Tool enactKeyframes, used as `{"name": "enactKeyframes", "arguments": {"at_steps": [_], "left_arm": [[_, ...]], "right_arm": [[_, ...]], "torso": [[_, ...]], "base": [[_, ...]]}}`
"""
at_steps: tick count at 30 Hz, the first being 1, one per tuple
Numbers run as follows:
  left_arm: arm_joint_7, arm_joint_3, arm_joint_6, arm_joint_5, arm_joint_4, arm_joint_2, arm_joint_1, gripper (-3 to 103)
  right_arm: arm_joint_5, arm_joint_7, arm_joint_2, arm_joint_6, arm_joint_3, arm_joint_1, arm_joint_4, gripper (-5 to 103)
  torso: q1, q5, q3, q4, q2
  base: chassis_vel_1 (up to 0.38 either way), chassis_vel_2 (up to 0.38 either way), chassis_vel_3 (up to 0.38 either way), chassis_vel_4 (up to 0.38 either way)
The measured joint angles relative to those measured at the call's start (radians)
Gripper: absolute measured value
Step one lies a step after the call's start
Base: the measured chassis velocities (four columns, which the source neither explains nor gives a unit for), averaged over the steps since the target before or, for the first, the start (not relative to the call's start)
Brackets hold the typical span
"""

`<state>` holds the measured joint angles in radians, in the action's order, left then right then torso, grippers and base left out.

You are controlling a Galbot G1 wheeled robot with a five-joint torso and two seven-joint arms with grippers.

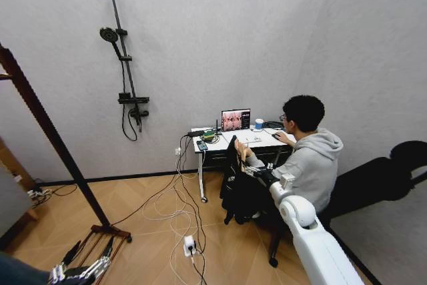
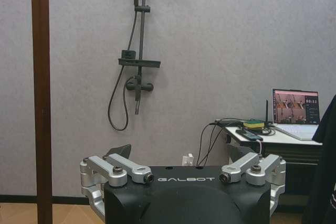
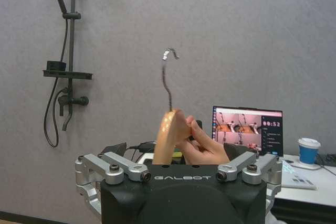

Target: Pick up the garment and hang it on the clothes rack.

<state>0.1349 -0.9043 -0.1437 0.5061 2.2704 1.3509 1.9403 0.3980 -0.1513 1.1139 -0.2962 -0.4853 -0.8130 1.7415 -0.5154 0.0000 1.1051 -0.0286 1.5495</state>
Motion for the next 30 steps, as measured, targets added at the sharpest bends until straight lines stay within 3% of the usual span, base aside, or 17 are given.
{"name": "enactKeyframes", "arguments": {"at_steps": [6,11,14,17,23,26,30], "left_arm": [[0.000,0.000,0.000,0.000,0.000,0.000,0.000,100],[0.000,0.000,0.000,0.000,0.000,0.000,0.000,100],[0.000,0.000,0.000,0.000,0.000,0.000,0.000,100],[0.000,0.000,0.000,0.000,0.000,0.000,0.000,100],[0.000,0.000,0.000,0.000,0.000,0.000,0.000,100],[0.000,0.000,0.000,0.000,0.000,0.000,0.000,100],[0.000,0.000,0.000,0.000,0.000,0.000,0.000,100]], "right_arm": [[-0.004,0.044,0.011,-0.009,0.059,0.074,-0.048,102],[0.002,0.104,0.030,-0.040,0.089,0.109,-0.057,83],[0.003,0.108,0.031,-0.042,0.092,0.112,-0.061,78],[0.010,0.112,0.023,-0.045,0.093,0.113,-0.063,61],[0.010,0.112,0.013,-0.045,0.081,0.107,-0.057,45],[0.011,0.113,0.001,-0.042,0.067,0.089,-0.039,29],[0.014,0.115,-0.005,-0.042,0.060,0.079,-0.032,18]], "torso": [[0.000,0.0001,0.000,0.0000,0.000],[0.000,0.0000,0.000,0.0001,0.000],[0.000,0.0000,0.000,0.0000,0.000],[0.000,0.0000,0.000,0.0000,0.000],[0.000,0.0000,0.000,0.0000,0.000],[0.000,0.0000,0.000,-0.0001,0.000],[0.000,0.0000,0.000,-0.0001,0.000]], "base": [[0.000,0.000,0.000,0.000],[0.000,0.000,0.000,0.000],[0.000,0.000,0.000,0.000],[0.000,0.000,0.000,0.000],[0.000,0.000,0.000,0.000],[0.000,0.000,0.000,0.000],[0.000,0.000,0.000,0.000]]}}
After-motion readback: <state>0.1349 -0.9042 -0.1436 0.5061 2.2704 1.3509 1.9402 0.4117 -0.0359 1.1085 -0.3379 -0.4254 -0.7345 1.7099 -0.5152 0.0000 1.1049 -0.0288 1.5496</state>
